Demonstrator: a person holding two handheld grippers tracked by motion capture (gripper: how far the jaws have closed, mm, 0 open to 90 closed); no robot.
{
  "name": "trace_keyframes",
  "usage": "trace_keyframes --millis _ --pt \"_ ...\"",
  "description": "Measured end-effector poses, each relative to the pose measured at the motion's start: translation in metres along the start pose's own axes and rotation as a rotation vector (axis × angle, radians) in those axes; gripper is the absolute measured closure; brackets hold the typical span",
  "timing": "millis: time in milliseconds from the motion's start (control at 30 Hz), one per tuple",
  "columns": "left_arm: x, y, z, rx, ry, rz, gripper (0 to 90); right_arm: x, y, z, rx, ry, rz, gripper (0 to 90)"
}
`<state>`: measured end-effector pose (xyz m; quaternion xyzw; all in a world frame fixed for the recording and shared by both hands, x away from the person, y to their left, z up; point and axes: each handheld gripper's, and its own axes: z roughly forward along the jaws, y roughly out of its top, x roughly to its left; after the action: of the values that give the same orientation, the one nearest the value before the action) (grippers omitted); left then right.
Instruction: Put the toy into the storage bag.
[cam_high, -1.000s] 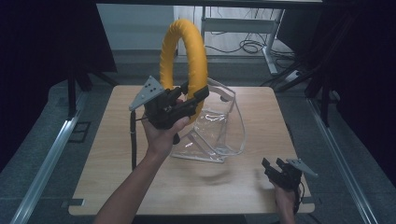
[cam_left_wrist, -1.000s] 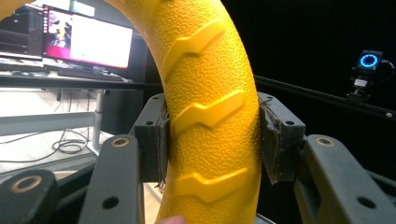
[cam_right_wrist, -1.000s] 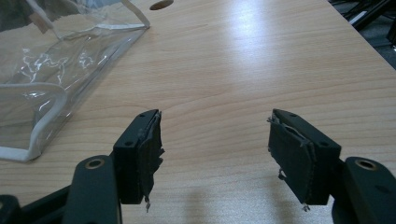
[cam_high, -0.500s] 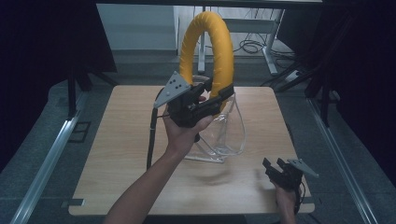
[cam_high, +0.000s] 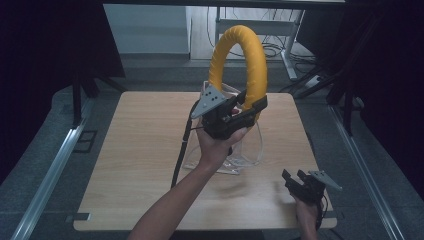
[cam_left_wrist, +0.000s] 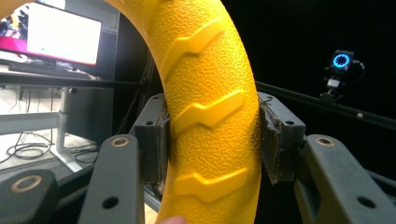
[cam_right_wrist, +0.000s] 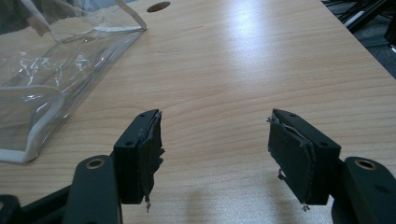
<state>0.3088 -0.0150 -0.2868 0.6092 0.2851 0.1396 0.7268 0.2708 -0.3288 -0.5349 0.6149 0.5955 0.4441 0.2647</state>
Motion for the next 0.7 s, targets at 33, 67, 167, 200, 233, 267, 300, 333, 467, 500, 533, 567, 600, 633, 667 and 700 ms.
trace_keyframes --millis 33,67,167,200,233,267,300,333,467,500,533,567,600,633,667,700 --pt "0.000 -0.002 0.001 0.003 0.003 -0.003 50.8 0.000 0.000 0.000 0.000 0.000 0.000 35.0" --pt "0.003 -0.008 0.003 0.007 0.005 -0.015 50.7 0.000 0.000 0.000 0.000 0.000 -0.001 35.0" --pt "0.005 -0.014 0.004 0.010 0.009 -0.027 50.7 0.000 0.000 0.000 0.002 0.001 0.002 35.1" --pt "0.007 -0.017 0.005 0.013 0.011 -0.034 50.7 0.000 0.000 0.000 0.002 0.001 0.002 35.1" --pt "0.009 -0.021 0.005 0.016 0.015 -0.044 50.7 0.000 0.000 0.000 0.002 0.001 0.000 35.1" --pt "0.012 -0.027 0.005 0.020 0.023 -0.056 50.7 0.000 0.000 0.000 0.002 0.001 0.000 35.1" --pt "0.014 -0.031 0.004 0.022 0.029 -0.062 50.7 0.000 0.000 0.000 0.003 0.002 -0.003 35.1" --pt "0.014 -0.031 0.004 0.022 0.029 -0.062 50.7 0.000 0.000 0.000 0.003 0.002 -0.003 35.1" --pt "0.023 -0.046 0.000 0.035 0.053 -0.088 50.7 0.000 0.000 0.000 0.002 0.001 -0.005 35.1" --pt "0.025 -0.049 -0.001 0.036 0.059 -0.093 50.7 0.000 0.000 0.000 0.003 0.001 -0.005 35.1" --pt "0.026 -0.051 -0.002 0.038 0.065 -0.096 50.7 0.000 0.000 0.000 0.003 0.001 -0.005 35.1" --pt "0.028 -0.054 -0.003 0.037 0.073 -0.102 50.7 0.000 0.000 0.000 0.003 0.000 -0.008 35.1" --pt "0.030 -0.057 -0.004 0.038 0.078 -0.107 50.7 0.000 0.000 0.000 0.002 0.000 -0.013 35.1" --pt "0.031 -0.060 -0.004 0.040 0.082 -0.107 50.7 0.001 0.000 0.000 0.001 -0.001 -0.013 35.1" --pt "0.031 -0.063 -0.005 0.044 0.084 -0.107 50.7 0.001 0.000 0.000 0.001 -0.001 -0.013 35.1" --pt "0.032 -0.066 -0.005 0.046 0.087 -0.107 50.7 0.001 0.000 0.000 0.003 0.002 -0.011 35.1"
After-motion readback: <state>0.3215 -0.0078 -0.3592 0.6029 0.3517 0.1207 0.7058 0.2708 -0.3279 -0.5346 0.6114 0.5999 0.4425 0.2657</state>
